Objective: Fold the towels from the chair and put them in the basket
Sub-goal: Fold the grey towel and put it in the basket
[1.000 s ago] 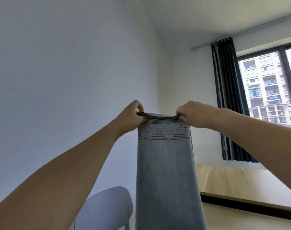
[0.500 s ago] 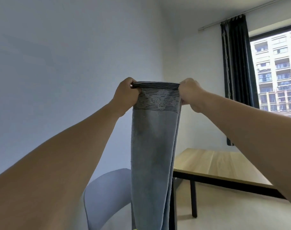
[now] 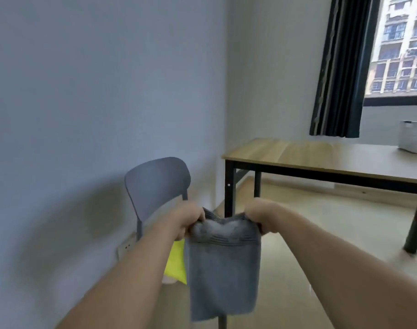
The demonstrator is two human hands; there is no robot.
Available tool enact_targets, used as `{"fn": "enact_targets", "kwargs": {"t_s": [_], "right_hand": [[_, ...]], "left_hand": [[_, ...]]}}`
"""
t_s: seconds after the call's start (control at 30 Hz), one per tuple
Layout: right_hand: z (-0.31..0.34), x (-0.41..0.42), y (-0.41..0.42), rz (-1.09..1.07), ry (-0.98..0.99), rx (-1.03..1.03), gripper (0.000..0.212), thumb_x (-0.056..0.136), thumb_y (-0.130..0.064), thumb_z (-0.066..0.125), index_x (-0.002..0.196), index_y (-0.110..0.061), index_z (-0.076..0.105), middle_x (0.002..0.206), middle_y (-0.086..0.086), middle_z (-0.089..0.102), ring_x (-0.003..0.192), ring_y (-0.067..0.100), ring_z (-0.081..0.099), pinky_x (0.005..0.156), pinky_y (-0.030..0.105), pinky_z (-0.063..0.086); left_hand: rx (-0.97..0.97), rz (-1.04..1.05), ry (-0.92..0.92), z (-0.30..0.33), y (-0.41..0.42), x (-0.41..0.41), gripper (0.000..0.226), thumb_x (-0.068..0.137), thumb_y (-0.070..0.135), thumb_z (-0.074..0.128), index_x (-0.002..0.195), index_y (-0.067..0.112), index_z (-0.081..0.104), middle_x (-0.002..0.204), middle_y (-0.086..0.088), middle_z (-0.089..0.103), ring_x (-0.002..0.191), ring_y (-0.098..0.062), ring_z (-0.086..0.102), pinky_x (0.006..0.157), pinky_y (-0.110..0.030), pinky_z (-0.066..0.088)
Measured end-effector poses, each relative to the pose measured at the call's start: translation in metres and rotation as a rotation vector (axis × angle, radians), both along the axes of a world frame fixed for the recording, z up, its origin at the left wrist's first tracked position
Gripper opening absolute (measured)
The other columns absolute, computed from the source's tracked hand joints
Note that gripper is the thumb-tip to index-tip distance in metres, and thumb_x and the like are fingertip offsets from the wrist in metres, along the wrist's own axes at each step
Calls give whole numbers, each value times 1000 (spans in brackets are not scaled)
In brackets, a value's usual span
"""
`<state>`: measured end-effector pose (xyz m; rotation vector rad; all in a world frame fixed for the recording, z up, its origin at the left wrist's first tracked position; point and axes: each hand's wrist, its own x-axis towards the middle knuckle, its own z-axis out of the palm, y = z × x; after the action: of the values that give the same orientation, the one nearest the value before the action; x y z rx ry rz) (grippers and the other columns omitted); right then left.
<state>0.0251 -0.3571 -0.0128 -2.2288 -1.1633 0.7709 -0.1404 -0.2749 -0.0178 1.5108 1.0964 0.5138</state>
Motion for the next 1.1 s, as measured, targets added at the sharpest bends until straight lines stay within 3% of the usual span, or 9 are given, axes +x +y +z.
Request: {"fn": "enact_targets", "kwargs": {"t_s": [0.07,0.17,0.37,0.57,0.73,0.83,0.9,1.0,1.1], "right_hand": [[-51,-6,-7,-2,55,-142,18,96,-1,40,80,-3,48,98,19,60,98,35,61,85,44,54],[-101,-4,-2,97,21,-296,14,93,-5,49,79,-1,49,98,20,62,99,40,65,65,43,59],[-103,23,74,108,65,-68,7,91,-1,49,90,-6,53,76,9,54,62,22,56,49,32,56],[-123,56,196,48,9,230,10,90,-11,54,81,-7,56,91,17,63,89,38,66,70,47,60],[-196,82,266,31,-64,80,16,93,-18,53,101,-5,53,101,15,59,90,32,61,75,39,55],[-225,93,284,88,-102,-13,19,94,-17,52,107,-5,53,101,13,52,91,26,50,80,35,47],[-232,97,289,89,-43,19,24,91,-15,55,112,-4,57,99,11,53,89,24,50,81,35,49],[-231,94,284,64,190,112,18,90,-14,61,106,-9,56,91,8,57,79,22,56,60,27,47],[-227,89,278,126,299,132,13,88,-12,65,98,-11,57,95,11,63,84,24,63,66,31,53]], "left_hand": [[-150,-90,155,-77,-12,-7,17,82,-8,45,82,7,54,72,-15,61,47,-21,59,47,-25,52],[-256,-109,218,-136,-6,-11,18,79,-7,50,88,7,57,82,-16,63,72,-25,62,67,-33,56],[-138,-14,87,-139,78,9,21,91,-1,49,82,12,62,83,-11,65,68,-21,61,64,-29,51],[72,265,-63,-161,199,56,8,80,4,55,78,7,62,81,-18,62,71,-25,57,66,-33,43],[148,271,-7,-232,256,86,22,87,4,51,67,12,58,71,-8,60,68,-22,56,60,-26,39],[207,209,101,-268,279,90,23,74,30,52,88,18,67,100,-7,71,96,-29,63,87,-33,51],[237,166,138,-275,286,86,25,69,30,51,90,25,64,104,-4,69,104,-30,59,94,-37,48],[272,83,200,-267,280,80,22,70,20,58,89,29,57,103,-3,65,104,-26,58,91,-33,47],[329,11,185,-253,271,74,27,71,21,61,95,35,61,103,-3,66,96,-21,61,87,-28,50]]}}
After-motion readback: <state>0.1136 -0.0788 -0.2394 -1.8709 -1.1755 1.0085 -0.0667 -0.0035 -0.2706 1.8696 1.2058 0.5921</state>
